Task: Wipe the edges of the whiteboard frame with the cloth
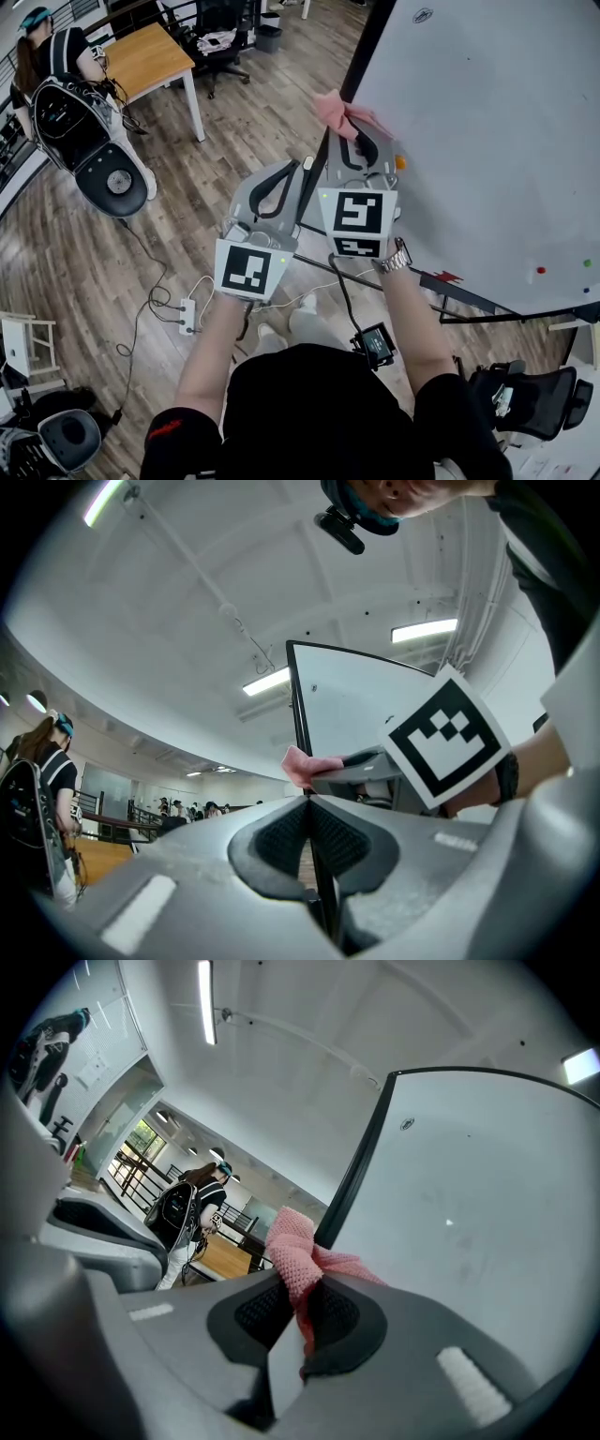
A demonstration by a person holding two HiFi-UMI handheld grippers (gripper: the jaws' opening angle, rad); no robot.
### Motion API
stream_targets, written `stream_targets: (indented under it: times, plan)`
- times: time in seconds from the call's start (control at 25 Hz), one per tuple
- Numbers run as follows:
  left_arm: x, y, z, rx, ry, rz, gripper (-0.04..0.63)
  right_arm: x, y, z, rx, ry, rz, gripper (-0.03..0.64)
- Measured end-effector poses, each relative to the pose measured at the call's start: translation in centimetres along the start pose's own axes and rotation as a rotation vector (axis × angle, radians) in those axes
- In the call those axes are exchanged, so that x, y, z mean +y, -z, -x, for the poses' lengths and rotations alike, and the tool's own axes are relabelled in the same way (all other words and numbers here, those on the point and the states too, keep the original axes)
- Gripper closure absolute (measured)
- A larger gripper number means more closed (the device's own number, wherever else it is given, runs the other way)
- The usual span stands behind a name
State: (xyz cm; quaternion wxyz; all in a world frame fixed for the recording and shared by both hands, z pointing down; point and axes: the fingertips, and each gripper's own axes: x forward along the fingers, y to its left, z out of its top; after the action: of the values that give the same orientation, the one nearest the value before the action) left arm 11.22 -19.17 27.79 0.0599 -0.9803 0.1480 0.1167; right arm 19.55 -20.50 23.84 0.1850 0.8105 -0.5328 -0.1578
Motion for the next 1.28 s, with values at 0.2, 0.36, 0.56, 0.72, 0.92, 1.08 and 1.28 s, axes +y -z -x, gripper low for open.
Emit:
stream_targets:
  times: [0.2, 0.36, 0.56, 0.72, 0.92, 1.08, 1.28]
  plan:
    - [0.1, 0.6, -0.1, 0.001, 0.000, 0.007, 0.594, 0.3, 0.7, -0.1, 0.007, 0.001, 0.005, 0.588]
    - [0.2, 1.2, -0.3, 0.008, -0.001, 0.010, 0.594, 0.5, 1.3, -0.2, 0.011, 0.002, 0.011, 0.588]
    - [0.2, 2.0, -0.4, 0.022, -0.006, 0.014, 0.594, 0.6, 2.2, -0.3, 0.013, 0.007, 0.008, 0.588]
    - [0.1, 2.8, -0.3, 0.035, -0.008, 0.013, 0.594, 0.7, 3.0, -0.2, 0.018, 0.005, 0.004, 0.587]
    - [0.2, 3.3, -0.3, 0.034, -0.005, 0.020, 0.594, 1.2, 3.8, -0.4, 0.027, 0.005, 0.002, 0.588]
    - [-0.5, 3.7, -0.5, 0.039, 0.005, 0.021, 0.594, 1.2, 4.6, -0.1, 0.038, -0.001, 0.001, 0.588]
    - [-0.7, 4.4, -0.6, 0.046, 0.024, 0.021, 0.594, 1.6, 5.4, -0.4, 0.049, -0.006, 0.000, 0.588]
